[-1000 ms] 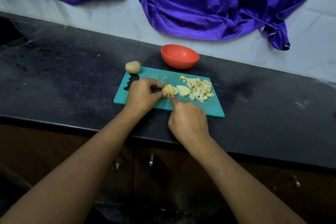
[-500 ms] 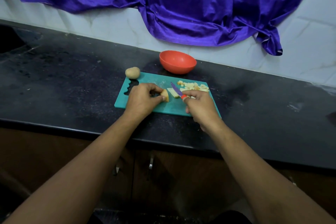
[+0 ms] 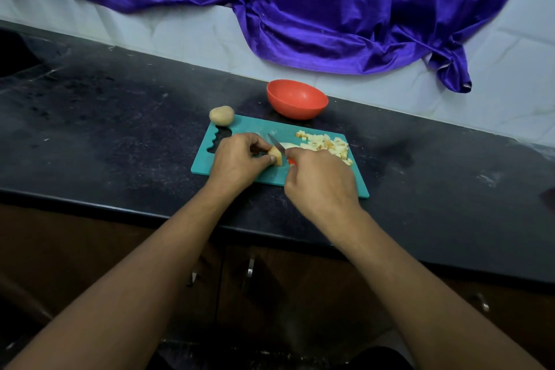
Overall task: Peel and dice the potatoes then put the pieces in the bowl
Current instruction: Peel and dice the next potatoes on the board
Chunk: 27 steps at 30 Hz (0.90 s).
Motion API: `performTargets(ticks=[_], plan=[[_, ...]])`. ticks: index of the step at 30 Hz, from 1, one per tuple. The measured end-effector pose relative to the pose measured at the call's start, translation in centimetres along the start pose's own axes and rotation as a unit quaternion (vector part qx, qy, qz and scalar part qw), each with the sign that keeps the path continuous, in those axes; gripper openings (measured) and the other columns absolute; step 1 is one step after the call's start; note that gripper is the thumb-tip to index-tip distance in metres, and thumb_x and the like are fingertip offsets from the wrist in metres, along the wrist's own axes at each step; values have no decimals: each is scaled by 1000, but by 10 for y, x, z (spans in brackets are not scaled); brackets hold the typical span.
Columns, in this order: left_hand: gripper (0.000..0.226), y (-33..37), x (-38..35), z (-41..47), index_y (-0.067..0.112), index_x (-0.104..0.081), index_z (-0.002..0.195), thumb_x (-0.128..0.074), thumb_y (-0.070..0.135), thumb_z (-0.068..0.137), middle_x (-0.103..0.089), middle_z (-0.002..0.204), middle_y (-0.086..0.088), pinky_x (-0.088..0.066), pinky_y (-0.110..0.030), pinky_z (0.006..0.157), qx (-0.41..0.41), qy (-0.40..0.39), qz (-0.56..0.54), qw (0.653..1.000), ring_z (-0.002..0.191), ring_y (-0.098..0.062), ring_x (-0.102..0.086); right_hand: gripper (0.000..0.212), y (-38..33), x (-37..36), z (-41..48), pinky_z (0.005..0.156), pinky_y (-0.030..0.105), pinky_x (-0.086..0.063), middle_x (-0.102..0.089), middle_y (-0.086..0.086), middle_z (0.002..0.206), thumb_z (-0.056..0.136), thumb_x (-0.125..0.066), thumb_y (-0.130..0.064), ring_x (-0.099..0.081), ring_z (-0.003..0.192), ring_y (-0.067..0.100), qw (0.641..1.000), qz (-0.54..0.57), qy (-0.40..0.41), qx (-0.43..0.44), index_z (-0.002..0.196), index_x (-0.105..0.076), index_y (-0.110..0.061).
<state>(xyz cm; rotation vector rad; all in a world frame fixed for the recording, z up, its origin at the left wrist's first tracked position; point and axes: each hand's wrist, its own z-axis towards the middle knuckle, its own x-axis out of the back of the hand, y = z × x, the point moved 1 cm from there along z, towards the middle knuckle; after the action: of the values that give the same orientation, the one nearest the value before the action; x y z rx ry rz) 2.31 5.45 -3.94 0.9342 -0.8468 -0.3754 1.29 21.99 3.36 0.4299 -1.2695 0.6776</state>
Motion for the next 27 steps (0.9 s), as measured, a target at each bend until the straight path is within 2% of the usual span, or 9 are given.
performTargets(ticks=[6, 10, 16, 19, 23, 27], plan=[[15, -5, -3, 3, 27, -78, 92, -86, 25, 80, -74, 91, 17, -58, -34, 93, -3, 5, 5, 1000, 91, 1, -68, 44, -11, -5, -3, 67, 36, -36, -68, 5, 107, 101, -51, -24, -56, 86, 25, 998, -54, -14, 4, 146, -51, -26], [15, -7, -3, 4, 26, -79, 94, -86, 26, 81, -75, 92, 16, -58, -33, 93, -11, 12, 8, 1000, 92, 0, -68, 44, -18, -8, -1, 67, 37, -39, -66, 6, 109, 101, -53, -24, -62, 96, 26, 996, -80, -35, 0, 145, -48, -19], [11, -11, -4, 7, 27, -79, 92, -84, 28, 82, -75, 90, 17, -58, -33, 91, -20, 13, 18, 1000, 90, 1, -68, 36, -17, -15, 14, 68, 37, -39, -67, 7, 108, 98, -54, -20, -65, 99, 29, 998, -56, -39, -5, 134, -57, -17], [11, -10, -4, 7, 26, -80, 93, -83, 26, 83, -76, 92, 17, -57, -33, 92, -24, 12, 19, 999, 91, 1, -69, 42, -14, -25, 16, 68, 37, -39, -68, 7, 106, 99, -55, -20, -65, 98, 30, 998, -51, -35, 6, 141, -53, -18], [15, -9, -4, 5, 24, -80, 96, -84, 22, 82, -76, 94, 15, -57, -32, 94, -22, 11, 16, 1000, 93, 0, -69, 56, -10, -39, 8, 69, 38, -41, -67, 6, 104, 101, -53, -21, -65, 95, 28, 998, -49, -33, 17, 155, -38, -18], [16, -7, -3, 5, 25, -80, 95, -86, 23, 80, -76, 92, 15, -56, -31, 92, -21, 14, 17, 1000, 92, -1, -68, 59, -1, -47, -3, 72, 39, -45, -67, 7, 105, 103, -50, -23, -65, 95, 28, 998, -42, -30, 23, 159, -34, -19]])
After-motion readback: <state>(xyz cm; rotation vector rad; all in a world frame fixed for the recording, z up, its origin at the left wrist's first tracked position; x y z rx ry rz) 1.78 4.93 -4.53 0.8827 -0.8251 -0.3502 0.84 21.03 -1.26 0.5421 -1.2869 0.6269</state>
